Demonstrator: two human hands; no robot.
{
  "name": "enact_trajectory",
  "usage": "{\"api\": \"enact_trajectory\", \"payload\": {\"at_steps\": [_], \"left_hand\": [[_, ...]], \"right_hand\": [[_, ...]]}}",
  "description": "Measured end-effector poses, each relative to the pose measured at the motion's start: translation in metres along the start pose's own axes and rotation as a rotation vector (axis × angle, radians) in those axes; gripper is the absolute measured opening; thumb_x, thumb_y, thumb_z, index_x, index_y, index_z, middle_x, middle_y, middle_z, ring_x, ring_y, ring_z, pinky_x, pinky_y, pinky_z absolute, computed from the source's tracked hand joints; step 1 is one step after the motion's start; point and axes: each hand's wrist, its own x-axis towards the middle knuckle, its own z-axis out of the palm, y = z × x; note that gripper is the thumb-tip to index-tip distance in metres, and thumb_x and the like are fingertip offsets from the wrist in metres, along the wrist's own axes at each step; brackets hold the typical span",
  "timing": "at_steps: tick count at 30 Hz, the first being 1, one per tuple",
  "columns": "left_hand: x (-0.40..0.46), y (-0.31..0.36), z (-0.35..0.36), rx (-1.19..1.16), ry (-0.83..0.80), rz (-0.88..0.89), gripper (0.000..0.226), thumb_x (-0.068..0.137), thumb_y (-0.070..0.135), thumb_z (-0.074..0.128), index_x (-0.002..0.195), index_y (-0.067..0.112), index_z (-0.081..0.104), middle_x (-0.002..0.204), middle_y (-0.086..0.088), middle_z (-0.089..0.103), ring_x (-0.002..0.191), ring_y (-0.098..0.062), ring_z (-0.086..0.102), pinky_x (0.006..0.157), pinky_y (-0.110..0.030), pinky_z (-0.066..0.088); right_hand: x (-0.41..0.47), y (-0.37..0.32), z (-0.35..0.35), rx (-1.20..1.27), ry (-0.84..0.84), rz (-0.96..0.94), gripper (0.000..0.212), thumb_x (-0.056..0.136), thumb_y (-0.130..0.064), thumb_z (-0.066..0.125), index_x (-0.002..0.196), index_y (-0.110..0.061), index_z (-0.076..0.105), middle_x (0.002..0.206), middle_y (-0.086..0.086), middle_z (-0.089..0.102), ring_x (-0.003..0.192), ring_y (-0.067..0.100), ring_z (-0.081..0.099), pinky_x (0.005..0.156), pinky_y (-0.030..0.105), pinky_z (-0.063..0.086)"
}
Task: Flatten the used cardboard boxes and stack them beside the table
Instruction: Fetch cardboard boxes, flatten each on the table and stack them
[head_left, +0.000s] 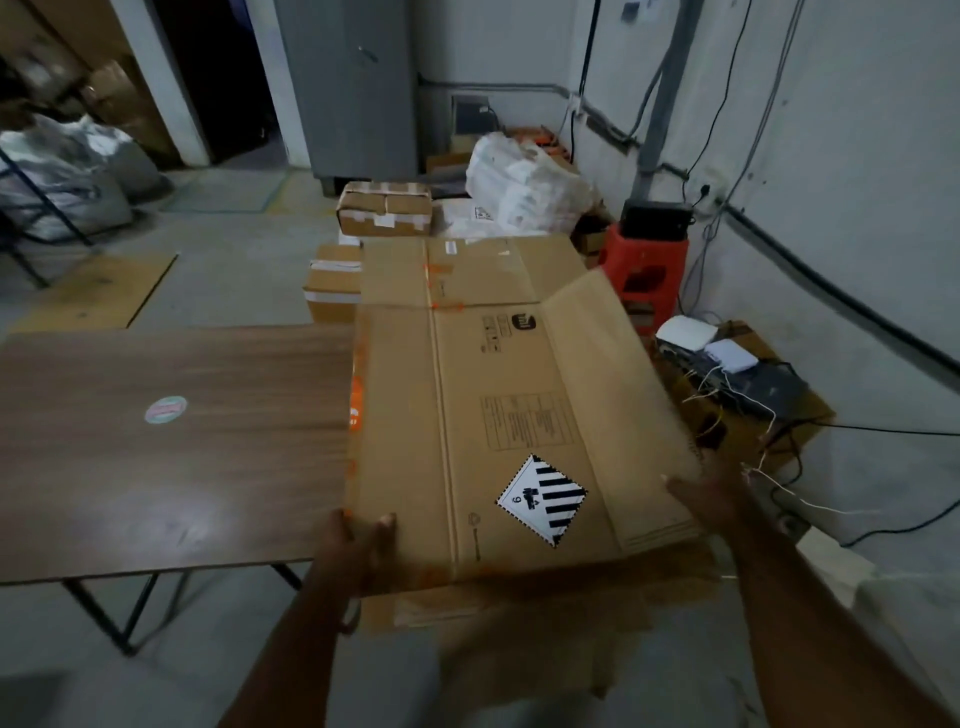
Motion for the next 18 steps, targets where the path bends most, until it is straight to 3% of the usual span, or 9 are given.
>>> {"api": "enact_trajectory", "payload": {"at_steps": [2,4,6,8,9,11,13,18], "left_hand": [[0.007,-0.007,-0.003,0.016,-0.04,-0.061,0.05,0.081,0.027,0.081,0.122,0.007,0.061,0.115,-0.022,0.07,0.095,-0.032,0.07,0.068,-0.044,0.06],[0.008,-0.006,0.0,0.001,-0.049,-0.078,0.032,0.091,0.019,0.075,0.118,0.012,0.061,0.115,-0.019,0.068,0.1,-0.035,0.068,0.082,-0.053,0.059],[0.003,-0.004,0.009,0.008,-0.066,-0.085,0.034,0.093,0.019,0.073,0.122,0.018,0.056,0.115,-0.012,0.066,0.104,-0.034,0.066,0.089,-0.056,0.057],[-0.002,-0.001,0.017,0.012,-0.079,-0.067,0.043,0.092,0.022,0.074,0.127,0.023,0.049,0.115,-0.004,0.063,0.104,-0.028,0.064,0.089,-0.053,0.058],[-0.002,0.0,0.019,0.021,-0.071,-0.059,0.045,0.091,0.023,0.075,0.128,0.024,0.048,0.114,-0.002,0.063,0.103,-0.026,0.063,0.087,-0.051,0.059],[0.003,0.005,0.019,0.055,-0.051,-0.05,0.049,0.087,0.028,0.079,0.128,0.022,0.052,0.116,-0.003,0.065,0.104,-0.027,0.065,0.083,-0.048,0.06],[0.012,0.004,0.017,0.09,-0.051,-0.061,0.053,0.082,0.032,0.083,0.126,0.015,0.058,0.117,-0.011,0.069,0.104,-0.03,0.068,0.077,-0.046,0.061],[0.015,-0.004,0.02,0.119,-0.033,-0.139,0.046,0.087,0.026,0.078,0.125,0.009,0.059,0.117,-0.017,0.067,0.104,-0.036,0.066,0.064,-0.041,0.06]], "right_hand": [[0.011,0.018,-0.005,0.017,-0.105,0.098,0.058,0.093,-0.038,0.072,0.139,-0.01,0.051,0.126,0.016,0.06,0.108,0.035,0.061,0.09,0.045,0.051],[0.018,0.024,-0.007,0.027,-0.144,0.154,0.06,0.094,-0.046,0.068,0.141,-0.011,0.052,0.127,0.016,0.059,0.108,0.034,0.059,0.092,0.047,0.051],[0.024,0.027,-0.006,0.093,-0.122,0.169,0.056,0.1,-0.037,0.064,0.143,-0.005,0.05,0.126,0.016,0.057,0.105,0.031,0.058,0.079,0.037,0.048],[0.03,0.03,-0.002,0.148,-0.103,0.137,0.047,0.103,-0.029,0.06,0.139,-0.001,0.053,0.115,0.013,0.058,0.091,0.024,0.059,0.069,0.033,0.044],[0.036,0.033,0.002,0.142,-0.096,0.115,0.046,0.102,-0.03,0.061,0.138,-0.001,0.056,0.113,0.013,0.061,0.09,0.024,0.06,0.072,0.036,0.047],[0.039,0.031,0.007,0.142,-0.08,0.082,0.05,0.096,-0.033,0.07,0.134,-0.003,0.059,0.118,0.015,0.065,0.1,0.032,0.063,0.087,0.045,0.053],[0.039,0.031,0.01,0.148,-0.065,0.082,0.063,0.086,-0.04,0.08,0.134,-0.008,0.057,0.125,0.013,0.064,0.112,0.034,0.063,0.093,0.046,0.053],[0.033,0.037,0.015,0.174,-0.075,0.139,0.074,0.086,-0.037,0.081,0.142,-0.001,0.046,0.132,0.014,0.058,0.122,0.037,0.058,0.084,0.037,0.047]]}}
